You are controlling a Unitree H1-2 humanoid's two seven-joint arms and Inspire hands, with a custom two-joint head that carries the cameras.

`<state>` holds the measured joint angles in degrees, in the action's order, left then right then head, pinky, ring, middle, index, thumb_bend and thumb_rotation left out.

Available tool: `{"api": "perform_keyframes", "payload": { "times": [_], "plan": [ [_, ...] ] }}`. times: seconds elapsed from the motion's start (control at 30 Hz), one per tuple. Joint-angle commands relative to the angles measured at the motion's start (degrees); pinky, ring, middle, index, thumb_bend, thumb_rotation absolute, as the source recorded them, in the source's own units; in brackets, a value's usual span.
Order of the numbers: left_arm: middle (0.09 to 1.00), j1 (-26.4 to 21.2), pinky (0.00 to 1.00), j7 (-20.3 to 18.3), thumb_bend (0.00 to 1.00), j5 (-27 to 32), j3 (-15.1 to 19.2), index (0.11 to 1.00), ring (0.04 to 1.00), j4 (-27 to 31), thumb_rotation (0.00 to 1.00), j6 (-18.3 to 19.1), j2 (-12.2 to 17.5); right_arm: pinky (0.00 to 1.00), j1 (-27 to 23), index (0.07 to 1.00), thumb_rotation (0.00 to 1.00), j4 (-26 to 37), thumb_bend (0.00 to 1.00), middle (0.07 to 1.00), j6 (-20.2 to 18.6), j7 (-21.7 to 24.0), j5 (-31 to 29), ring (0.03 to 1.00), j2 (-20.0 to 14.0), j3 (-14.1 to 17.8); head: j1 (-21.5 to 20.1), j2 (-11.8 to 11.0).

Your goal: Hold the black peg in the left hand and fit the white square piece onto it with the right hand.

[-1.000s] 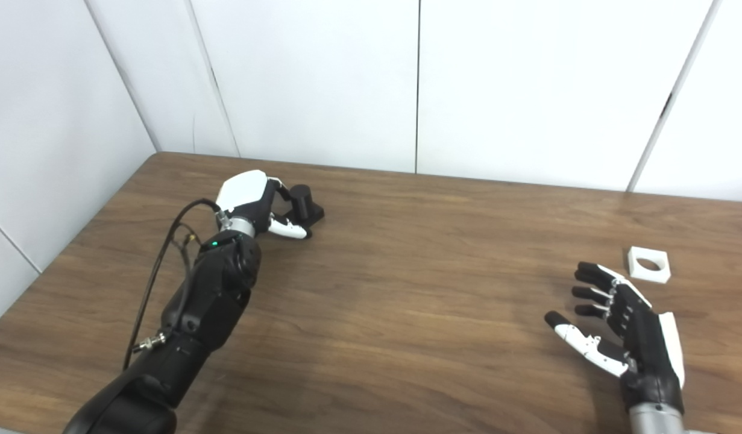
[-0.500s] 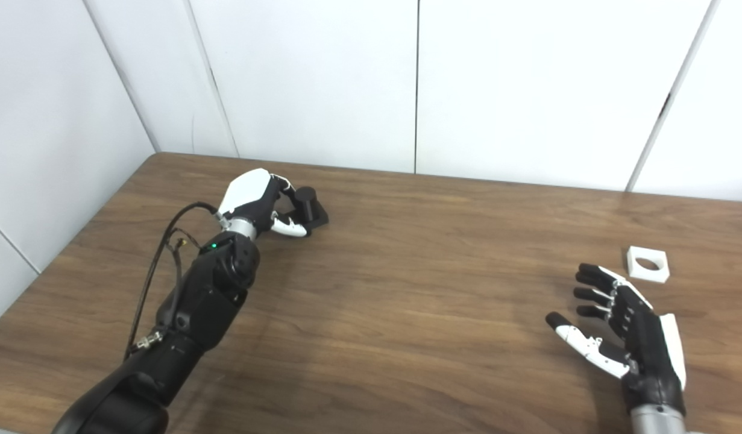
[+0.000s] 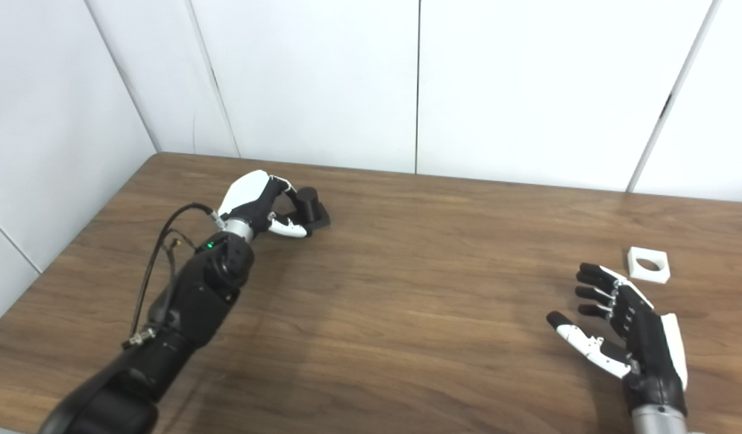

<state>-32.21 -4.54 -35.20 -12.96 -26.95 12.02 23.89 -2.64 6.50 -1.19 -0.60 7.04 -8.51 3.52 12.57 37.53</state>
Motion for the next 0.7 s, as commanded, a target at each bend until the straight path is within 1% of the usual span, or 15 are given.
{"api": "perform_keyframes", "payload": {
  "times": [0.0, 0.17, 0.27, 0.33, 0.4, 0.67],
  "plan": [
    [0.868, -0.1, 0.83, -4.1, 0.52, 1.2, -2.1, 0.495, 0.889, -2.2, 0.08, -2.8, 1.0, 0.64, -1.1, 0.742, 0.17, 2.5, 0.62, 0.756, 1.1, -0.2, 0.2, 0.727, -0.5, 0.2, 0.0, 0.1],
    [0.879, -0.4, 0.89, -6.5, 0.52, 4.7, -3.2, 0.496, 0.932, -2.9, 0.08, -7.0, 1.7, 0.64, -1.0, 0.748, 0.2, 2.9, 0.61, 0.759, 0.5, -0.1, 0.2, 0.727, -0.6, 0.2, 0.0, 0.1],
    [0.874, -0.5, 0.84, -7.1, 0.52, 5.4, -4.1, 0.496, 0.918, -3.0, 0.08, -9.1, 2.0, 0.64, -1.1, 0.747, 0.19, 3.2, 0.6, 0.754, 0.6, -0.2, 0.7, 0.723, -0.7, 0.0, 0.0, 0.2],
    [0.869, -0.4, 0.81, -6.6, 0.52, 4.7, -5.1, 0.496, 0.909, -2.8, 0.08, -9.6, 2.1, 0.65, -1.1, 0.747, 0.18, 3.2, 0.6, 0.752, 0.5, -0.3, 0.7, 0.726, -0.7, 0.1, 0.0, 0.3],
    [0.868, -0.3, 0.76, -6.3, 0.52, 3.4, -6.3, 0.496, 0.894, -2.2, 0.08, -9.7, 2.3, 0.66, -1.1, 0.75, 0.19, 3.0, 0.59, 0.754, 1.1, -0.2, 1.0, 0.734, -0.9, -0.1, 0.0, 0.3],
    [0.868, 0.9, 0.76, -7.3, 0.52, 2.6, -8.8, 0.496, 0.893, 0.5, 0.08, -10.8, 2.0, 0.67, -1.4, 0.752, 0.18, 3.0, 0.58, 0.759, 1.0, 0.1, 0.4, 0.742, -0.8, 0.0, -0.8, 0.7]
  ]
}}
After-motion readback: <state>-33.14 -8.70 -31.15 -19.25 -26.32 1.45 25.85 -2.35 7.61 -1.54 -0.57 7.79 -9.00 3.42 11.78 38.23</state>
